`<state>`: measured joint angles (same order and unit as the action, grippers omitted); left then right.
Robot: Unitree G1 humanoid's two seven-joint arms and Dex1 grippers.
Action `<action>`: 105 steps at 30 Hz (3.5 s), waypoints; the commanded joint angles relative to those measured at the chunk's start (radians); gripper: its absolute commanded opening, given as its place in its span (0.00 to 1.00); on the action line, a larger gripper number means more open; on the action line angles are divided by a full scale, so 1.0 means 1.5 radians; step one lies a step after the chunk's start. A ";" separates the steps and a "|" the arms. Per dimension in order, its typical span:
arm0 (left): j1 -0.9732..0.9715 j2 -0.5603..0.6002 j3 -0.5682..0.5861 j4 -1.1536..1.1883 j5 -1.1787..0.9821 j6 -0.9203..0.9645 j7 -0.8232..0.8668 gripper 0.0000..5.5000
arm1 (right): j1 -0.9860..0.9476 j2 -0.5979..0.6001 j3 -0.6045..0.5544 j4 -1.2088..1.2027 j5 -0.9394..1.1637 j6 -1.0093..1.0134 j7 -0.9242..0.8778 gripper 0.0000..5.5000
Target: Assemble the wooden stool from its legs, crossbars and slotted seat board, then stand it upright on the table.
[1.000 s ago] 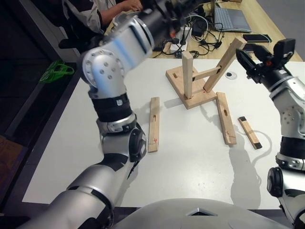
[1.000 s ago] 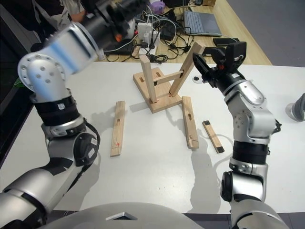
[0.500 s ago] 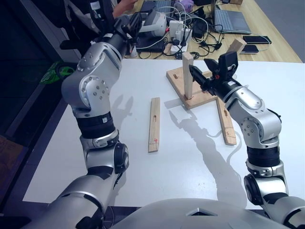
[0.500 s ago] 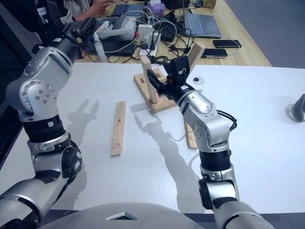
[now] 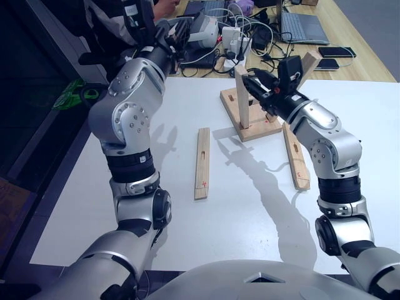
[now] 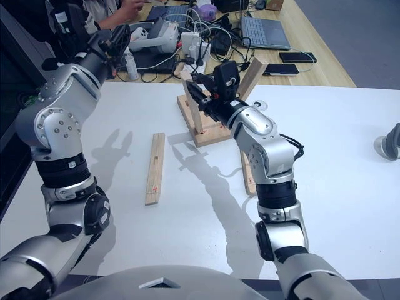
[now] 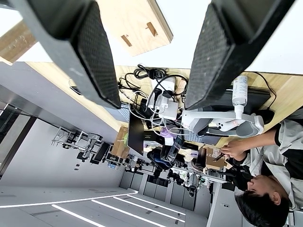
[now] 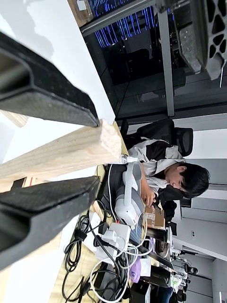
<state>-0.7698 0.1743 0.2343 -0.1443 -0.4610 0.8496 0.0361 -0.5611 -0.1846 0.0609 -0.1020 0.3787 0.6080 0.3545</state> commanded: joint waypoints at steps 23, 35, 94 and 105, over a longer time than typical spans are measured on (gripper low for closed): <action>-0.003 -0.011 -0.002 0.008 0.018 -0.008 -0.001 0.46 | -0.060 -0.020 -0.012 0.087 -0.030 -0.040 0.082 0.21; -0.004 0.005 -0.001 0.012 0.025 -0.013 -0.008 0.46 | 0.037 -0.160 -0.086 -0.015 0.097 0.080 0.247 0.19; 0.063 -0.001 -0.042 -0.068 0.036 0.040 -0.004 0.46 | 0.124 -0.076 -0.104 0.056 -0.148 -0.025 -0.190 0.48; 0.057 0.002 -0.042 -0.061 0.043 0.040 -0.014 0.46 | 0.194 -0.126 0.026 0.051 -0.145 0.130 -0.029 0.48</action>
<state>-0.6755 0.1701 0.1725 -0.2442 -0.4031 0.8933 0.0168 -0.3092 -0.3286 0.0836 -0.0248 0.1732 0.7626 0.2855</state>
